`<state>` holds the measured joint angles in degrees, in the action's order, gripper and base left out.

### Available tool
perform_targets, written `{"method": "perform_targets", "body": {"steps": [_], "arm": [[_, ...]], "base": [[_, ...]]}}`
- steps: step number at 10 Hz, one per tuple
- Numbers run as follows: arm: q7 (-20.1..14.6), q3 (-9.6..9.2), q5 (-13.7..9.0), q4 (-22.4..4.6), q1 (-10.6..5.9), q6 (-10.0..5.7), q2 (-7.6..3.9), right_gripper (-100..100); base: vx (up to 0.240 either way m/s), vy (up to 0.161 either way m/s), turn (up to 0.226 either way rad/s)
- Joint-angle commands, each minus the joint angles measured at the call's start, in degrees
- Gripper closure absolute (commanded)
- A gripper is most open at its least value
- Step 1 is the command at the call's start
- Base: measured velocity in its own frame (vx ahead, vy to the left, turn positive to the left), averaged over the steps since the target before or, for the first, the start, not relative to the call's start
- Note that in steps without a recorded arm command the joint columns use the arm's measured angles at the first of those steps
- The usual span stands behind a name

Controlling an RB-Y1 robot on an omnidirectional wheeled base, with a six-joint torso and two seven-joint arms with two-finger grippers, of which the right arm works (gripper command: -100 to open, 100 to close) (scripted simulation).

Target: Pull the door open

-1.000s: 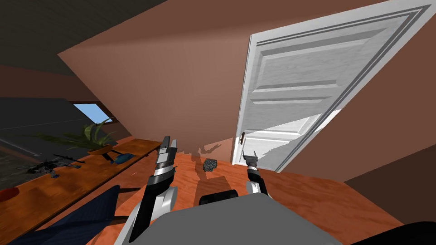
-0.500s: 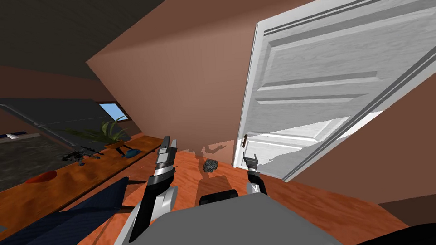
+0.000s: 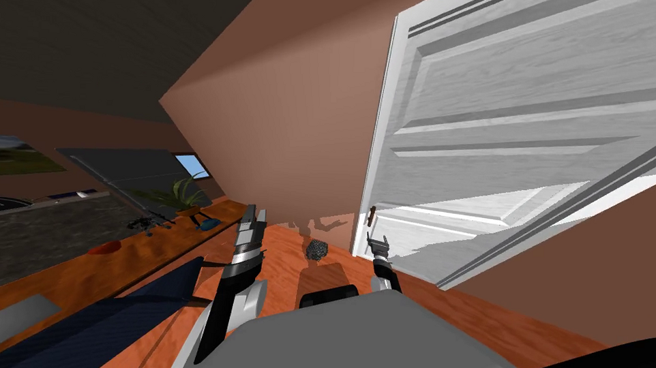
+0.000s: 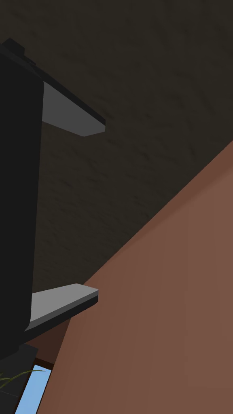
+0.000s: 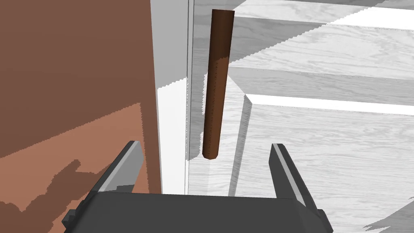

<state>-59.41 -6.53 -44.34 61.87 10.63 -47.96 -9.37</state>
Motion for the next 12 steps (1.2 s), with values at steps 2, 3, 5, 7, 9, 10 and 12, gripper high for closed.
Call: {"method": "perform_targets", "body": {"steps": [2, 3, 5, 7, 9, 10, 12], "arm": [[-2.6, -0.48, -1.7, -3.0, -0.83, -0.73, -0.03, -100], [-3.5, -0.62, -2.3, -4.0, -1.10, -0.92, -0.08, -100], [-5.2, -0.89, -3.4, -5.9, -1.62, -1.28, -0.18, -100], [-6.5, -0.48, -3.3, -6.7, -1.55, -1.47, -1.45, -100], [-8.2, -0.14, -3.6, -7.9, -1.55, -1.71, -2.86, -100], [-9.3, 0.07, -3.8, -8.6, -1.56, -1.86, -3.67, -100], [-11.5, 0.50, -4.1, -10.1, -1.56, -2.16, -5.43, -100]], "base": [[0.040, -0.101, 0.150], [0.035, -0.104, 0.138], [0.052, -0.094, 0.104], [0.061, -0.019, 0.058], [0.140, -0.006, 0.073], [0.107, 0.014, 0.063], [0.100, 0.007, 0.069]]}}
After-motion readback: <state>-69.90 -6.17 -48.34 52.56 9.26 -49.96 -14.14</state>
